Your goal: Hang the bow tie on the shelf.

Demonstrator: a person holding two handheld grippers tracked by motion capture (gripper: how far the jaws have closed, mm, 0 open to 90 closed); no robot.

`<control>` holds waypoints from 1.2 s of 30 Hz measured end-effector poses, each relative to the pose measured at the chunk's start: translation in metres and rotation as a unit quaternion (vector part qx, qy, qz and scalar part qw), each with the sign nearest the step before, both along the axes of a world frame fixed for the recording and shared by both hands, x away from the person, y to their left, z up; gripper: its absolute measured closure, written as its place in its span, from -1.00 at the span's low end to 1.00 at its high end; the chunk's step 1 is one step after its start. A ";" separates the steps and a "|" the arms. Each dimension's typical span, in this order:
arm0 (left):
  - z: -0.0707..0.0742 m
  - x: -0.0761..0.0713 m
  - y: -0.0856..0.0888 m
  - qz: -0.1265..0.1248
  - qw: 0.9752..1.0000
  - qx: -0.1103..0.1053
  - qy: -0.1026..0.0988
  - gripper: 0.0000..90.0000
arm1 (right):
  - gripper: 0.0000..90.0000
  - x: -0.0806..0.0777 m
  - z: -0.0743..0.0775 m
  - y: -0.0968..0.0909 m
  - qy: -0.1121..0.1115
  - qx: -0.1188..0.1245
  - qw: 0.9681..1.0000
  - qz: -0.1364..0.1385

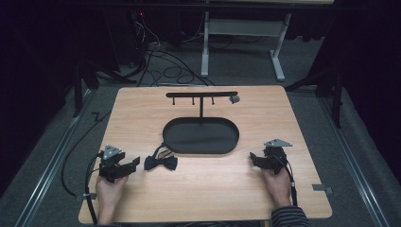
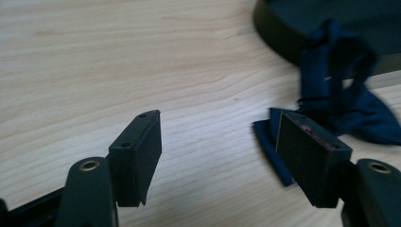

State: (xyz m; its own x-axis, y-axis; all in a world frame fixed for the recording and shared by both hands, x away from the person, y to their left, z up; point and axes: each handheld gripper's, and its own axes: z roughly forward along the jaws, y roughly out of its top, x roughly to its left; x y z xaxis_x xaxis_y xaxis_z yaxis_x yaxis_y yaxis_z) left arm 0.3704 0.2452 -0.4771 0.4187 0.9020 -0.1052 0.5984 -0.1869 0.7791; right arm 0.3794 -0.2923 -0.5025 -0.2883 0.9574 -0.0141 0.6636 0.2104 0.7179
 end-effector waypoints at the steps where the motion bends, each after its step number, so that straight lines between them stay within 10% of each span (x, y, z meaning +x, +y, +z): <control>1: 0.003 -0.001 -0.001 -0.005 1.000 -0.001 -0.002 -0.27 | -0.41 0.000 0.000 0.000 0.000 0.000 1.000 0.000; 14: 0.024 0.007 -0.035 -0.062 0.998 0.020 -0.016 -0.05 | -0.41 0.000 0.000 0.000 0.000 0.000 1.000 0.001; 36: 0.009 0.045 -0.074 -0.082 0.995 0.046 0.009 0.16 | -0.41 0.000 0.000 0.000 0.000 0.000 1.000 0.002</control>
State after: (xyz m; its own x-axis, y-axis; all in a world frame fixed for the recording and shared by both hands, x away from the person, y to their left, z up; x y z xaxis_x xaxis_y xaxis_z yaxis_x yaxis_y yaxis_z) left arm 0.4155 0.1713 -0.4686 0.5606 0.8274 -0.0337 0.5669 -0.3538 0.7440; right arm 0.3792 -0.2923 -0.5025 -0.2920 0.9563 -0.0142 0.6631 0.2131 0.7176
